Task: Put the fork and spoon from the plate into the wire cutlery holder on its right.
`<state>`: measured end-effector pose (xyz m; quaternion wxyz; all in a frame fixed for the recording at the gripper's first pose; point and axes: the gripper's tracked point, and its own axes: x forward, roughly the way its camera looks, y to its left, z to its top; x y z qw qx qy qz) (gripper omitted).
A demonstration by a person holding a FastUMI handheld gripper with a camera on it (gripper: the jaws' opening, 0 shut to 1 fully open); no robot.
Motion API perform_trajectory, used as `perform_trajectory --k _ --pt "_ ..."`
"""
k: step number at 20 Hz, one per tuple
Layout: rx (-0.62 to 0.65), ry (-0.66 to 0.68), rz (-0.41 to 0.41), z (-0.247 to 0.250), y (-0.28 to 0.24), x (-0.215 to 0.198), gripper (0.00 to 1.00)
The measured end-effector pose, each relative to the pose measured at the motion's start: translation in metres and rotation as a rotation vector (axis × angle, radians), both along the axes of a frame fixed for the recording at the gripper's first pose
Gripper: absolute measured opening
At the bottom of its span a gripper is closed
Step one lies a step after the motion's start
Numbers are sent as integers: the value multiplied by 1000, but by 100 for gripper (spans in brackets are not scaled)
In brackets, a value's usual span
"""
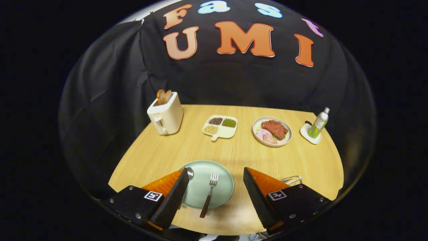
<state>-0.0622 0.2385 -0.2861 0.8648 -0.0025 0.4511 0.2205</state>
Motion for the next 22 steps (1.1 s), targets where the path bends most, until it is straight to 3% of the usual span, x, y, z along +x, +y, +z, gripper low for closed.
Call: perform_trajectory --k 6,10,18,22 --pt "-128 242 89 -71 21 -34 95" --pt "-187 373 126 -105 32 -51 86" --pt "-286 566 103 -153 26 -67 66" --pt "-321 612 55 -165 20 -68 42"
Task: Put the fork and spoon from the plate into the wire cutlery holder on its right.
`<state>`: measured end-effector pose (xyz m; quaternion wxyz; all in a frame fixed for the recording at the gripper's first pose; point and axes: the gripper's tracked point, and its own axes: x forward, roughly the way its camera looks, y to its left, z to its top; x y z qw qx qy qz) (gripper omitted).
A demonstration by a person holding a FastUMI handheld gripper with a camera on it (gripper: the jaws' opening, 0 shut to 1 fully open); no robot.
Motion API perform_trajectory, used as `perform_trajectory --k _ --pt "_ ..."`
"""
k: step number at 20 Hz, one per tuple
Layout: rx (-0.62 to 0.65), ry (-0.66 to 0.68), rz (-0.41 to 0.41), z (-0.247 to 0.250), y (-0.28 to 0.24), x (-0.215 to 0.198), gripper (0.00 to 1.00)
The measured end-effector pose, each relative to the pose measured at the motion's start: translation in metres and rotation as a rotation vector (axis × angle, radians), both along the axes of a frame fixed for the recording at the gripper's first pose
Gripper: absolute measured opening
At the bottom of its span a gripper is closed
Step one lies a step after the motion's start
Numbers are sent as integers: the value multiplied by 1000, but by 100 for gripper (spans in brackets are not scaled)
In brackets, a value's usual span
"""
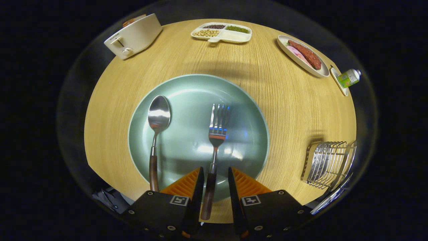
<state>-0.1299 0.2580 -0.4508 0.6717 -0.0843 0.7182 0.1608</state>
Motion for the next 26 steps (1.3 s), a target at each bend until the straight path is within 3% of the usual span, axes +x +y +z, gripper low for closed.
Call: perform_trajectory --k 3,5,7,16,22,26 --pt "45 10 -56 -1 8 4 20" --pt "76 11 -91 1 7 5 10" --pt "119 9 -119 5 11 7 7" --pt "224 -143 -143 80 -33 30 5" --pt "195 -235 -195 123 -110 39 5" --pt "142 -230 -219 127 -169 35 5"
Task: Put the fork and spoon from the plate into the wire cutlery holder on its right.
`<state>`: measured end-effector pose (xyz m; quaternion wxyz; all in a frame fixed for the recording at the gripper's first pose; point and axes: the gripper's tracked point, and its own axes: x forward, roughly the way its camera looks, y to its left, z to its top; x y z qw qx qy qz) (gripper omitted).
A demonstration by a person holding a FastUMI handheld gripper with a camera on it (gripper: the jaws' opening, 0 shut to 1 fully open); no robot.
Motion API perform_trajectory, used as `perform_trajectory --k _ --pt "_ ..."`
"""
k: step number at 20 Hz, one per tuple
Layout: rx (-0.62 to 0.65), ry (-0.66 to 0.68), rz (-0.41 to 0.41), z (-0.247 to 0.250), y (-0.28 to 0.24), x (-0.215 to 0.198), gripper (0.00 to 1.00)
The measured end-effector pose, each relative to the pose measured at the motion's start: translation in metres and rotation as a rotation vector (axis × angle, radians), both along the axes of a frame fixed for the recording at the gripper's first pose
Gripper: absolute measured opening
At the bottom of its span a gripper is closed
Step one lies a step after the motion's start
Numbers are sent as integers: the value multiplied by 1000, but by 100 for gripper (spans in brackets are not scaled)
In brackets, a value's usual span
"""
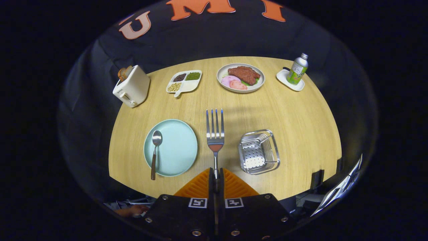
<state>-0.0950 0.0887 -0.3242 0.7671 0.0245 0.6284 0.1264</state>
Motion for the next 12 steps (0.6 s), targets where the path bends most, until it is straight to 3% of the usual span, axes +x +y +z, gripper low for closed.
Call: perform_trajectory --k 5,12 --pt "-79 72 17 -23 -56 -10 5" --pt "-110 144 96 -44 -69 -13 5"
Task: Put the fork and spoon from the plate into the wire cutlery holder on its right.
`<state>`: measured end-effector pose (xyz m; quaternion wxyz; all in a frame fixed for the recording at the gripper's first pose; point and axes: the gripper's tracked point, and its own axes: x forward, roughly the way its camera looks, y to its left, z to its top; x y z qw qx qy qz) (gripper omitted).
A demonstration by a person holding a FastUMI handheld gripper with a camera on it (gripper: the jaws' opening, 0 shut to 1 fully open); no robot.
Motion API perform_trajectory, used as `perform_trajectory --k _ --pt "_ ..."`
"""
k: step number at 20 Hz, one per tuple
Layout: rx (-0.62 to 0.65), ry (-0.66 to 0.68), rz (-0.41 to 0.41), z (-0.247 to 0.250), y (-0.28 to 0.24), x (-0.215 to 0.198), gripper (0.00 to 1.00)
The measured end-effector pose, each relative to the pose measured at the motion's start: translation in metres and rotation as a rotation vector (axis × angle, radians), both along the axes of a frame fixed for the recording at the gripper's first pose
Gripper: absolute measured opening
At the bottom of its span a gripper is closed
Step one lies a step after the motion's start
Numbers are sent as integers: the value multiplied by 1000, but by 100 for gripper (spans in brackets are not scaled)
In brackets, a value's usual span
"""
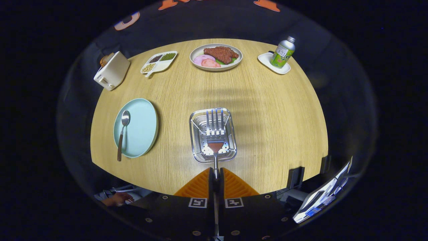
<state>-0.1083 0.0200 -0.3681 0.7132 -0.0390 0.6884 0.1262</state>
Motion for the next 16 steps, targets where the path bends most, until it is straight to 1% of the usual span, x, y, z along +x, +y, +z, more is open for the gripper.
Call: perform_trajectory --k 8,12,14,16 --pt "-26 101 101 -18 -9 -2 6" --pt "-37 98 141 -20 -11 6 11" --pt "-46 91 158 -18 -12 8 12" --pt "-38 54 142 -12 -12 17 14"
